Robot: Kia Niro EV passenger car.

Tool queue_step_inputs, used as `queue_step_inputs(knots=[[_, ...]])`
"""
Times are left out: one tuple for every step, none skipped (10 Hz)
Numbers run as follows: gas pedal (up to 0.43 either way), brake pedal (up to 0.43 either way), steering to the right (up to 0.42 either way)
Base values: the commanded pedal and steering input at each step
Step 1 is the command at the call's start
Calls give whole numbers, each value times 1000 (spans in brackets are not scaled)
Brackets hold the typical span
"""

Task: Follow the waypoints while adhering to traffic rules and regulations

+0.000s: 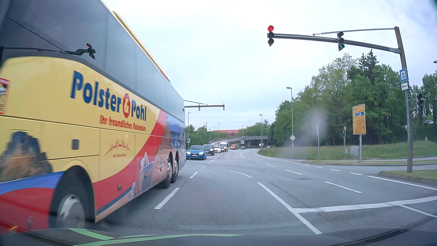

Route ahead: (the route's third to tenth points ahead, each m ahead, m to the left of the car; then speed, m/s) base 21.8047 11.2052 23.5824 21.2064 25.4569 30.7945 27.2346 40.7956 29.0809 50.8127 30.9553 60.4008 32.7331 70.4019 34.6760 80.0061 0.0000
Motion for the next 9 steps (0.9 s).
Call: queue_step_inputs(knots=[[0,323,4],[0,323,4],[0,323,4],[0,323,4],[0,323,4],[0,323,4],[0,323,4],[0,323,4],[0,323,4]])
